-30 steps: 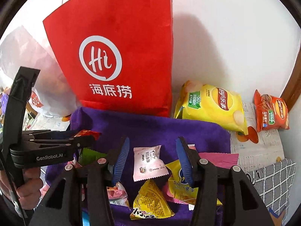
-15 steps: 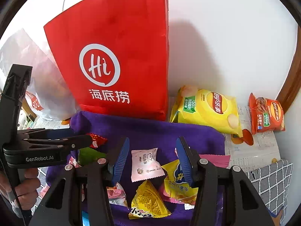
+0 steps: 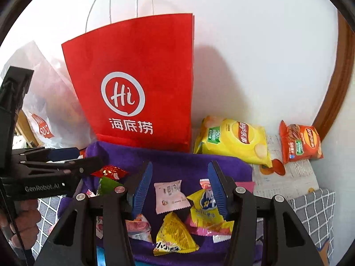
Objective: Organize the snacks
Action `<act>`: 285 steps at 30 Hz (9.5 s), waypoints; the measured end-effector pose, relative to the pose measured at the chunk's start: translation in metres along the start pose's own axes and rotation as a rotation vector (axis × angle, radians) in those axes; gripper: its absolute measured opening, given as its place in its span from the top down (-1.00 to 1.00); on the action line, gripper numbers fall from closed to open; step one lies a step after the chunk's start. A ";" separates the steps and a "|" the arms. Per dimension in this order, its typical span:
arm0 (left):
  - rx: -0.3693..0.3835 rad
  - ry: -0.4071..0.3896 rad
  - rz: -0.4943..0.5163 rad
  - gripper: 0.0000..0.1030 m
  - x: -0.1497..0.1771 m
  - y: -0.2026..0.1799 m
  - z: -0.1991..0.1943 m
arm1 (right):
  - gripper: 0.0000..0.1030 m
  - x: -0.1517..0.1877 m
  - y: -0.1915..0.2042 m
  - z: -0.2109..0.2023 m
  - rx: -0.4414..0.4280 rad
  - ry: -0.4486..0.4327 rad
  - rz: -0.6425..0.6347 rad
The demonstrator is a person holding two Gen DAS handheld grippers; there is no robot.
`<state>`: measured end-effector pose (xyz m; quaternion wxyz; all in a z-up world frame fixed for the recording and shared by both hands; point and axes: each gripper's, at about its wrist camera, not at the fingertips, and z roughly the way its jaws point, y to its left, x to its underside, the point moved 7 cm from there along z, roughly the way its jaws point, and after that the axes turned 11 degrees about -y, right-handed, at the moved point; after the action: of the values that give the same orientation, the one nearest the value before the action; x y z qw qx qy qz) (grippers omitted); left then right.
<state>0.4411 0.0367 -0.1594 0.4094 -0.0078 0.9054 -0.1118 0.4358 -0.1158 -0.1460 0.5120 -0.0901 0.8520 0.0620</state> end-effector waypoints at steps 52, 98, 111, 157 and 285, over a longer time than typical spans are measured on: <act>-0.019 -0.021 0.035 -0.24 0.103 0.003 -0.192 | 0.02 0.098 0.052 -0.204 -0.011 0.048 0.025; -0.157 -0.005 -0.112 -0.24 0.114 0.143 -0.164 | 0.03 0.112 0.150 -0.118 -0.077 0.099 -0.068; -0.183 0.022 -0.147 -0.24 0.121 0.185 -0.147 | 0.04 0.136 0.205 -0.056 -0.136 0.183 -0.254; -0.141 0.032 -0.131 -0.24 0.134 0.177 -0.151 | -0.17 0.203 0.227 -0.069 -0.232 0.401 -0.240; -0.098 -0.205 0.050 -0.74 0.124 -0.078 -0.251 | -0.96 0.076 -0.017 -0.268 0.101 -0.073 0.028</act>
<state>0.1661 -0.0034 -0.0748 0.5017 -0.0168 0.8631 -0.0557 0.1736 -0.1925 -0.0882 0.5460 -0.0499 0.8358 0.0290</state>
